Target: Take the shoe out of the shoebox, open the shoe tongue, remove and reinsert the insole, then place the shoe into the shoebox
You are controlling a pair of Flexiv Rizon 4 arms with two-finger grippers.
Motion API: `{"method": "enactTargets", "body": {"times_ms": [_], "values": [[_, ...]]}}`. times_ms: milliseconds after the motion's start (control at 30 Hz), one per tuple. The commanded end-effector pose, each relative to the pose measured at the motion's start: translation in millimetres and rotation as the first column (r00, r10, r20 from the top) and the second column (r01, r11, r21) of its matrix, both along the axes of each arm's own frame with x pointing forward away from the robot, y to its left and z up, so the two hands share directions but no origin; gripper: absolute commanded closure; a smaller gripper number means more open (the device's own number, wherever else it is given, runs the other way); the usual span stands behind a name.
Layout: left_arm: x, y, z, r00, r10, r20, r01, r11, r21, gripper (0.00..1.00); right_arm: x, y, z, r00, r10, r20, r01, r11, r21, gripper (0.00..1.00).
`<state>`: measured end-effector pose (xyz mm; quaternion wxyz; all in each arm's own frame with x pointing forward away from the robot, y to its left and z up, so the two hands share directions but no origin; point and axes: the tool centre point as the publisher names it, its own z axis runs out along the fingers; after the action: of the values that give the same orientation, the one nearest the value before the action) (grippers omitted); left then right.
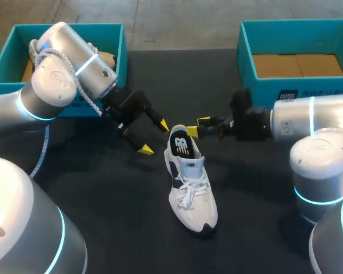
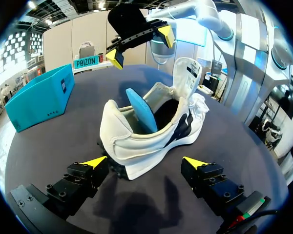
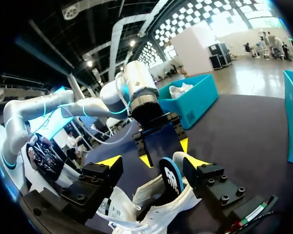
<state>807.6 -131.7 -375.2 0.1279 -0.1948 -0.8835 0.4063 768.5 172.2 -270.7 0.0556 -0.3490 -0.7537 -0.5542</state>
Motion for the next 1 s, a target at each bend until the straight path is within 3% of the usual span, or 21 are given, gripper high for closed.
{"method": "enactTargets", "body": {"times_ms": [33, 100, 200, 300, 667, 1000], "values": [[-0.1, -0.3, -0.1, 1.000, 0.000, 0.001, 0.000, 1.000, 0.002, 0.00, -12.9, -5.5, 12.1, 0.999, -0.022, -0.039, 0.017, 0.993, -0.118, 0.25], [-0.1, -0.3, -0.1, 1.000, 0.000, 0.001, 0.000, 1.000, 0.002, 0.00, -15.7, -6.1, 13.5, 0.999, -0.032, -0.041, 0.026, 0.991, -0.134, 0.30], [0.1, 2.6, 4.8, 1.000, -0.012, -0.003, 0.012, 1.000, 0.010, 0.00, -18.7, -5.8, 15.6, 0.998, -0.048, -0.047, 0.039, 0.984, -0.173, 0.47], [-0.5, 6.6, 11.1, 1.000, -0.021, -0.001, 0.021, 1.000, 0.022, 0.00, -21.7, -5.2, 16.8, 0.997, -0.059, -0.055, 0.047, 0.978, -0.203, 0.53], [-3.1, 30.1, 39.4, 0.999, -0.030, 0.041, 0.025, 0.992, 0.124, 0.00, -32.3, -0.9, 18.7, 0.994, -0.087, -0.067, 0.065, 0.958, -0.280, 0.54], [-6.0, 48.5, 51.6, 0.999, -0.022, 0.048, 0.011, 0.979, 0.205, 0.00, -39.8, 4.3, 15.5, 0.990, -0.122, -0.068, 0.092, 0.936, -0.341, 0.54]]}}
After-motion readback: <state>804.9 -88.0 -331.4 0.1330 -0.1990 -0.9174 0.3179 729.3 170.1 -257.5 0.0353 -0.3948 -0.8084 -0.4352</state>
